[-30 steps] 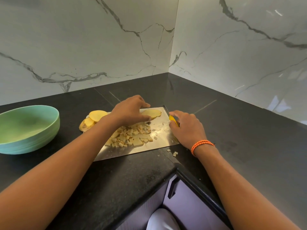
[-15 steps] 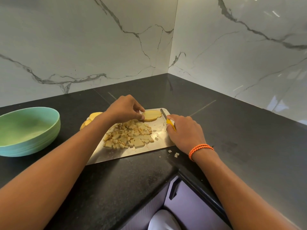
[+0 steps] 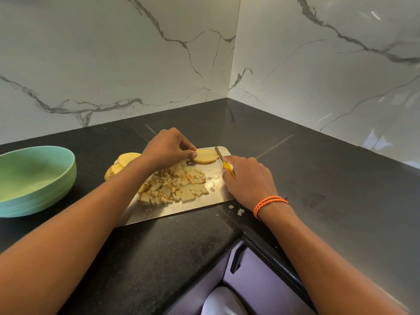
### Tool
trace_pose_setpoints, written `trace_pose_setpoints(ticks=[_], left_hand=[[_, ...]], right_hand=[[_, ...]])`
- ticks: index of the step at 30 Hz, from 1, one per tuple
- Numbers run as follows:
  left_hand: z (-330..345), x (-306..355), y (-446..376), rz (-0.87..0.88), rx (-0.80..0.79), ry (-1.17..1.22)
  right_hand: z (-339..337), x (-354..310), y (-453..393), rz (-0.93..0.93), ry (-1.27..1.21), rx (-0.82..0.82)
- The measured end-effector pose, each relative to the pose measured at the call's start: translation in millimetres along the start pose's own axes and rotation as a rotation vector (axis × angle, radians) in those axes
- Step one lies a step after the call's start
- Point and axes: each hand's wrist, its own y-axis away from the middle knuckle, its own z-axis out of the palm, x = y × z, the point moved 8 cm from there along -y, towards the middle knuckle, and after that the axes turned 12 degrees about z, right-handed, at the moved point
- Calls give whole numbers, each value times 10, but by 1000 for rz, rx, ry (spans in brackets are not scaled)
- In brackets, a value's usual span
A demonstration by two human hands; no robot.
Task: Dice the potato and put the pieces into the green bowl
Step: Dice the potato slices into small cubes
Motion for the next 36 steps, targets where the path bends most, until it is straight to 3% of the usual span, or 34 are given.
trace_pose_setpoints(ticks=[15,27,36], left_hand=[[-7,-50,11,-43,81,-9],[38,-60,3,-35,-2,5],[62,35,-7,5,33,-45]], right_hand=[[33,-39,29,-17,-9,-7],[11,-30,41,-14,-28,-13],[-9,-66,62,-31,18,-19]])
